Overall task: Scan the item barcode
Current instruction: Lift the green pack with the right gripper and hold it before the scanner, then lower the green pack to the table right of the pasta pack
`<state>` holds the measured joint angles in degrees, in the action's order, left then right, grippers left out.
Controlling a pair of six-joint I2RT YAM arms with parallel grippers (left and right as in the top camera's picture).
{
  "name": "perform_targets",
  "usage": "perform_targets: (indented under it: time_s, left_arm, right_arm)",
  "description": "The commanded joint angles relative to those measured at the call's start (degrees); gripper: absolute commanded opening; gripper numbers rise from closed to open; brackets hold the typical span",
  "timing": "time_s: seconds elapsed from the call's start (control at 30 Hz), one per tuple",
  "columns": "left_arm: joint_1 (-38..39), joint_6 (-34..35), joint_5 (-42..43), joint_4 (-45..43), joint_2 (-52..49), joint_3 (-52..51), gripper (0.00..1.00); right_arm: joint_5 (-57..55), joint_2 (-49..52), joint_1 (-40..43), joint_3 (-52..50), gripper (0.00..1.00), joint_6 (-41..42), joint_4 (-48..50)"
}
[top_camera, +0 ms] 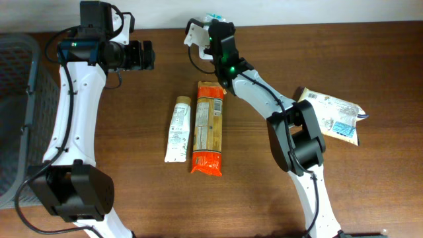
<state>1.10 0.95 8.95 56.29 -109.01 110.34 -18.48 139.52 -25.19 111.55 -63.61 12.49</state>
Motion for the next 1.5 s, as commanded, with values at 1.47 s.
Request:
perform_targets:
  time_s: [1.47]
  left_arm:
    - [-0.11,-0.13,0.0,-0.11,0.0,0.04,0.99]
  right_arm:
    - [8.22,-24.87,5.09,-12.07,0.04,81.29,-76.76]
